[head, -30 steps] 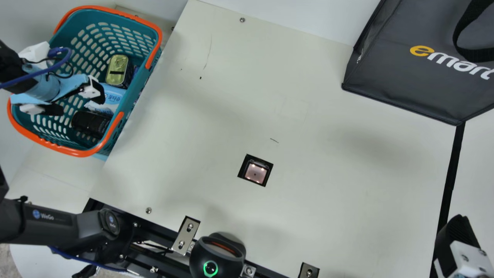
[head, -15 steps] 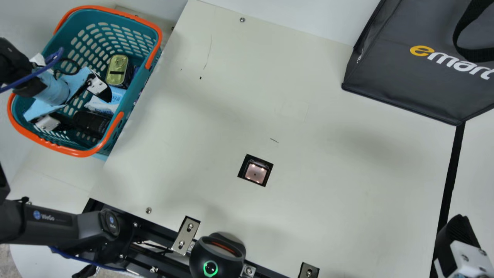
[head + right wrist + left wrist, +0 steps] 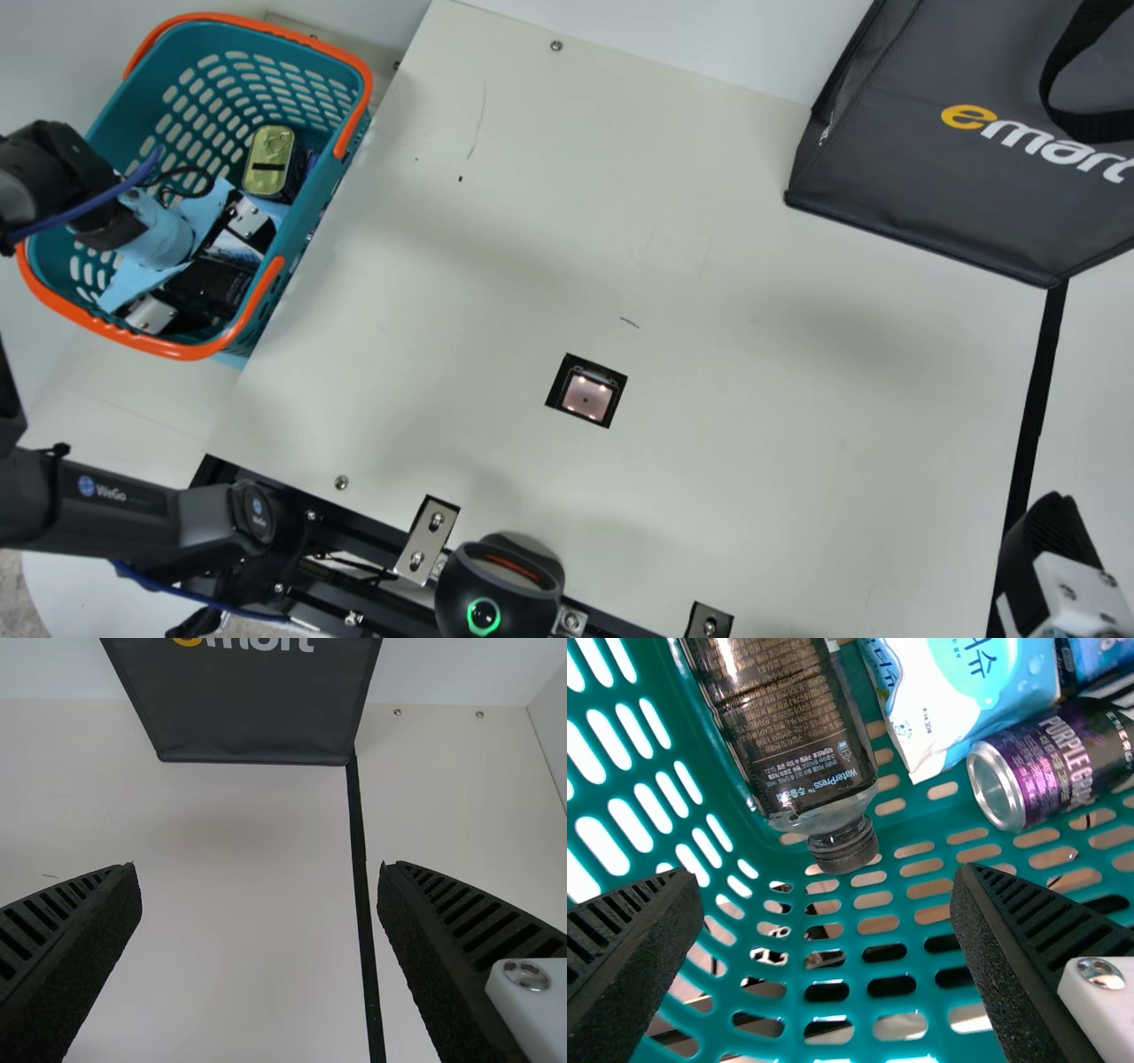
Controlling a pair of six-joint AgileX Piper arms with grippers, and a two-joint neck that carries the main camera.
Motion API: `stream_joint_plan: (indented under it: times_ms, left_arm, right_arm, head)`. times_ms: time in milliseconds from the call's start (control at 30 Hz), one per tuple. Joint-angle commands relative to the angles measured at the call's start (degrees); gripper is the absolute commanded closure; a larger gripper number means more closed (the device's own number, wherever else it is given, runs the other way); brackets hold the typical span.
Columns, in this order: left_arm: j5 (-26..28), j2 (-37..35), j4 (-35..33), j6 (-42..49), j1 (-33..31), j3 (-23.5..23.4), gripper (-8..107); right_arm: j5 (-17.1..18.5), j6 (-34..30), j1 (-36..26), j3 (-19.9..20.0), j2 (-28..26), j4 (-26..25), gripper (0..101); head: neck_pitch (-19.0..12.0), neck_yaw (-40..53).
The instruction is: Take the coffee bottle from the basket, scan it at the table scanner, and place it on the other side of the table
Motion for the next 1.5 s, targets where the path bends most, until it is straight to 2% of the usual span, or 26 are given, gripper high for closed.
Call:
stream_joint_plan:
  times_ms: [0, 667, 1467]
  left_arm:
    - [-1.63, 0.52, -0.17, -1.18, -0.19, 0.57, 9]
    - [-10.71, 7.19, -2.09, -8.67, -3.50, 3.94, 9]
    - [-18.97, 12.94, -1.23, -12.02, -6.14, 6.55, 9]
  right_arm:
    - [0.00, 0.00, 0.00, 0.00, 0.00, 0.00, 6]
    - [0.06, 0.00, 0.00, 0.00, 0.00, 0.05, 6]
    - [0.06, 0.00, 0.00, 0.00, 0.00, 0.05, 6]
  head:
    - [-1.57, 0.14]
    - [-1.57, 0.14]
    - [-1.57, 0.14]
